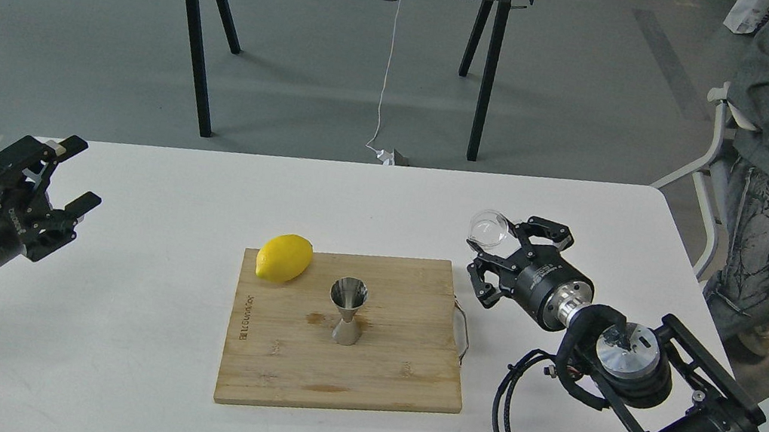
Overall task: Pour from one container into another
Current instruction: 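Carry the glass cup with the right gripper above the jigger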
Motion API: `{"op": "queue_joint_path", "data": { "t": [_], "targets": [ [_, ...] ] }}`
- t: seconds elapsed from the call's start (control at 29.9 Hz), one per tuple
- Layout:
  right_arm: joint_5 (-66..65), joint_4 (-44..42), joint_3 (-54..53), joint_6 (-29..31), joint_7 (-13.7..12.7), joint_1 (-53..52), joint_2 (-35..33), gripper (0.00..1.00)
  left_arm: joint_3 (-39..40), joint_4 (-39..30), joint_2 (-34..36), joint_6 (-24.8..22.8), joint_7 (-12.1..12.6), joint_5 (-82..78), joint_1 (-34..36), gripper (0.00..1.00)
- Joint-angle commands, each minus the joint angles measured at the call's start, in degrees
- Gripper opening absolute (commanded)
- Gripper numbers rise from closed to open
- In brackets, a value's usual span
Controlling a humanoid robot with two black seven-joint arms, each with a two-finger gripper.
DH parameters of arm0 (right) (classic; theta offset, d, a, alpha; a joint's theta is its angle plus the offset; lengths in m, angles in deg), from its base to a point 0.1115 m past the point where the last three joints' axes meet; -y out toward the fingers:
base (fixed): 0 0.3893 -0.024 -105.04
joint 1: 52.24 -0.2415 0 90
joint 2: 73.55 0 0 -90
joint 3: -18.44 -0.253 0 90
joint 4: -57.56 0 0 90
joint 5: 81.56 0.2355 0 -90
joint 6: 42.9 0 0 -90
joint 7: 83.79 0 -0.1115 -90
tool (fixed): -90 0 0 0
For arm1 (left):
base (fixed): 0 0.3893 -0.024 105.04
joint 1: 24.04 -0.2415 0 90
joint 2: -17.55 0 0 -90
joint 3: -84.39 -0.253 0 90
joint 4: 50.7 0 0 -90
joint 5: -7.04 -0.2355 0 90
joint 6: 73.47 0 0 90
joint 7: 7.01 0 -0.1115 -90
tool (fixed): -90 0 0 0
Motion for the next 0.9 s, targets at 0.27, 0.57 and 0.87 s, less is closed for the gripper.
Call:
{"op": "queue_joint_path", "data": {
  "t": [0.27, 0.57, 0.87],
  "targets": [
    [-5.74, 1.36, 10.79, 0.01, -0.87, -8.25, -0.44, 0.36, -0.03, -0.01, -0.97, 0.0, 0.0, -0.47, 0.02, 0.98],
    [-11.54, 3.65, 15.89, 0.01, -2.64, -10.28, -1.93, 0.36, -1.53, -0.01, -1.24, 0.0, 0.0, -0.47, 0.19, 0.98],
    [-15.41, 3.65, 18.62, 1.77, -4.04, -12.91, -3.43, 0.36, -1.53, -0.01, -1.15, 0.0, 0.0, -0.39, 0.19, 0.98]
  ]
}}
